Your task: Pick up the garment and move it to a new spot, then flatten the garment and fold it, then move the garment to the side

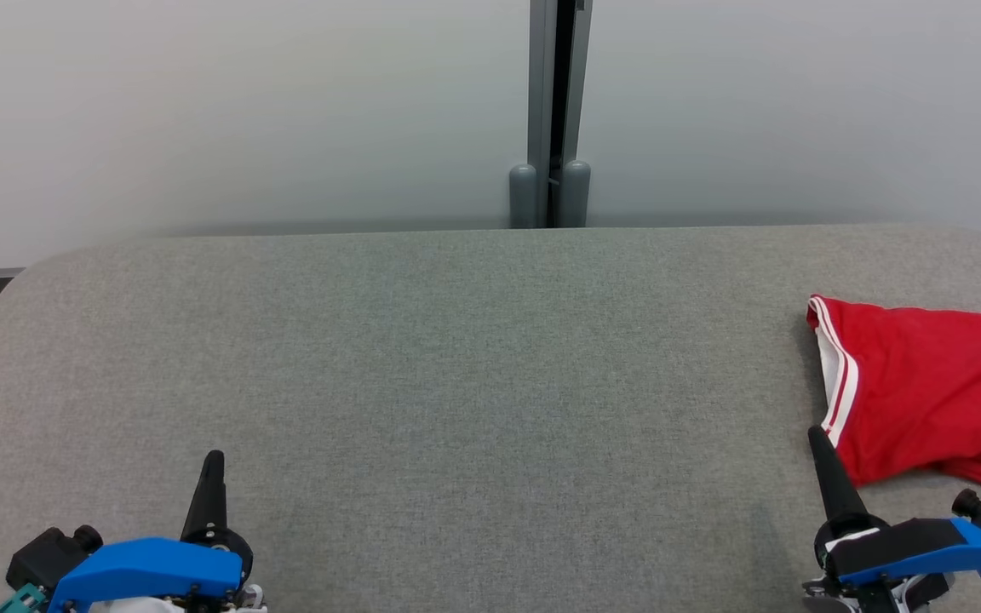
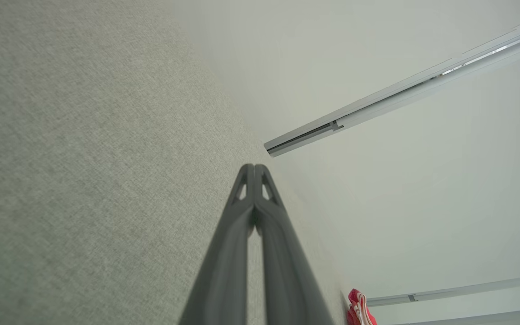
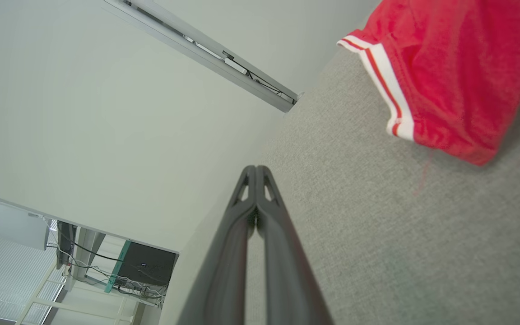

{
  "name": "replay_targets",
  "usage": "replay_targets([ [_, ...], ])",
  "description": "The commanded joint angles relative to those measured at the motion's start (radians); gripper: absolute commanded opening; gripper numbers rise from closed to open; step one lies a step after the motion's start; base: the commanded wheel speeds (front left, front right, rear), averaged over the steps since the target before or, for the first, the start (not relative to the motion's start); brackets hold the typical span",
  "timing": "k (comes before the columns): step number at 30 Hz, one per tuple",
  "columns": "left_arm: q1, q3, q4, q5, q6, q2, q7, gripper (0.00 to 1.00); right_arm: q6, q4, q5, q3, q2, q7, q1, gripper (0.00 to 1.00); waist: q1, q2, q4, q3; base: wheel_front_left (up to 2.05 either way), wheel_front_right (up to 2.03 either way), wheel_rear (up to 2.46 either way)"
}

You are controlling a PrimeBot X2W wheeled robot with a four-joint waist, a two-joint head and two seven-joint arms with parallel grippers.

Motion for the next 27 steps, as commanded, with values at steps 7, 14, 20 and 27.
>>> replay_targets([
  [7, -0.034, 0.038, -0.007, -0.062, -0.023, -0.012, 0.023, 0.0, 0.0, -0.018, 0.088, -0.013, -0.002, 0.018, -0.026, 0.0, 0.0, 0.0, 0.003, 0.0, 0.0, 0.0, 0.0],
  [14, -0.042, 0.062, -0.005, -0.113, -0.037, -0.023, 0.042, 0.0, 0.0, -0.023, 0.157, -0.022, -0.002, 0.033, -0.03, 0.0, 0.0, 0.0, 0.006, 0.0, 0.0, 0.0, 0.0],
  [20, -0.051, 0.082, -0.004, -0.153, -0.049, -0.033, 0.057, 0.0, 0.0, -0.026, 0.212, -0.03, -0.002, 0.044, -0.033, 0.0, 0.0, 0.0, 0.009, 0.0, 0.0, 0.0, 0.0],
  [27, -0.059, 0.104, -0.002, -0.198, -0.062, -0.043, 0.073, 0.0, 0.0, -0.03, 0.274, -0.038, -0.002, 0.057, -0.037, 0.0, 0.0, 0.0, 0.012, 0.001, 0.0, 0.0, 0.0],
])
